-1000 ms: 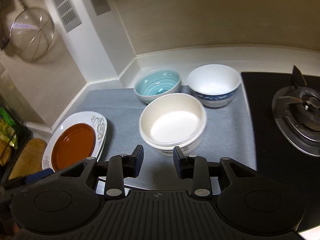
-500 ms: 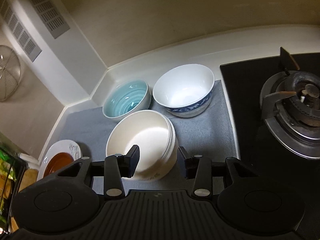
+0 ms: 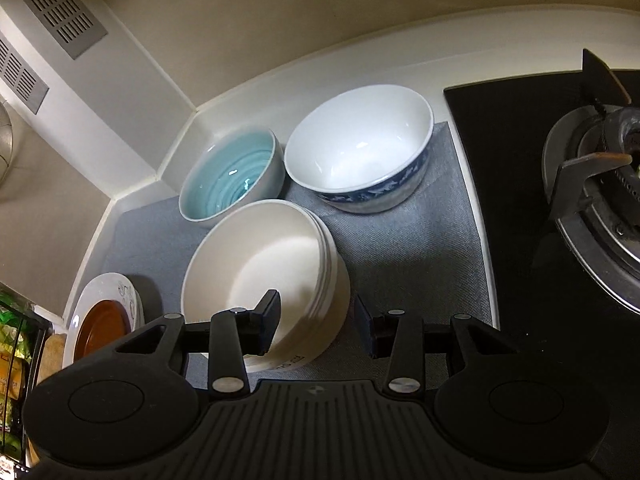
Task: Organize plates and bowls
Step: 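Grasp the rim of the cream bowl stack with the right gripper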
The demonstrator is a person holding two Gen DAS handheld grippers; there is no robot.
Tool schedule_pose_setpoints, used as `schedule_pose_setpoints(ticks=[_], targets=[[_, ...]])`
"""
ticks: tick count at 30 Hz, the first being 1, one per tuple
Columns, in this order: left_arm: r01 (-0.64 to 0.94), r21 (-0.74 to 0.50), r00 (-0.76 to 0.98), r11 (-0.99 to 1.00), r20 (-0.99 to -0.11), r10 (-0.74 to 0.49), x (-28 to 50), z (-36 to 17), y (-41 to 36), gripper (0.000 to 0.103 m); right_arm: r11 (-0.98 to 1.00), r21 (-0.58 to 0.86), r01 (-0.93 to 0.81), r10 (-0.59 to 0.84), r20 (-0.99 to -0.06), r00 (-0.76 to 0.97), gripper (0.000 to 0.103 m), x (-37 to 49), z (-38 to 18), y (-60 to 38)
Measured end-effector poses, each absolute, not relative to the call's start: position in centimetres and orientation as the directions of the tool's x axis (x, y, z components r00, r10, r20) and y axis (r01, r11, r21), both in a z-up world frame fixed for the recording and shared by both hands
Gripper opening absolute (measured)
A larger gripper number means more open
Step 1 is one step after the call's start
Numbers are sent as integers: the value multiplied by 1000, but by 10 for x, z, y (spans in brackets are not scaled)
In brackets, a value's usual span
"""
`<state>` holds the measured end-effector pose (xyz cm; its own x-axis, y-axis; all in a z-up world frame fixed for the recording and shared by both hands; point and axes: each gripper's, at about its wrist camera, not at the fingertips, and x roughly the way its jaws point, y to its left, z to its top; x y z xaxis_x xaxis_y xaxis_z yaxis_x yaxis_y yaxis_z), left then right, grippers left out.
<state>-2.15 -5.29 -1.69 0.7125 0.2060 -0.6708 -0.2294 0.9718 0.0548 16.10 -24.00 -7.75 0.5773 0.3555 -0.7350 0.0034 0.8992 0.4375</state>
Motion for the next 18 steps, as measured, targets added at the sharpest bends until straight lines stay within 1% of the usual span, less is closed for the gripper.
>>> schedule_pose_setpoints(ticks=[1, 2, 4, 18], targets=[[-233, 57, 713, 971, -669, 210, -21, -16, -54, 52, 897, 442, -2, 362, -733, 576, 37, 161, -78, -241], [-234, 58, 712, 970, -670, 212, -20, -16, -56, 52, 896, 445, -7, 368, -733, 573, 29, 161, -79, -242], [-237, 61, 708, 970, -673, 215, -20, -17, -60, 52, 890, 456, -22, 385, -725, 572, 23, 160, -78, -243], [-234, 64, 709, 970, -672, 215, -15, -19, -92, 52, 898, 420, -129, 417, -724, 549, 20, 126, -67, -257]])
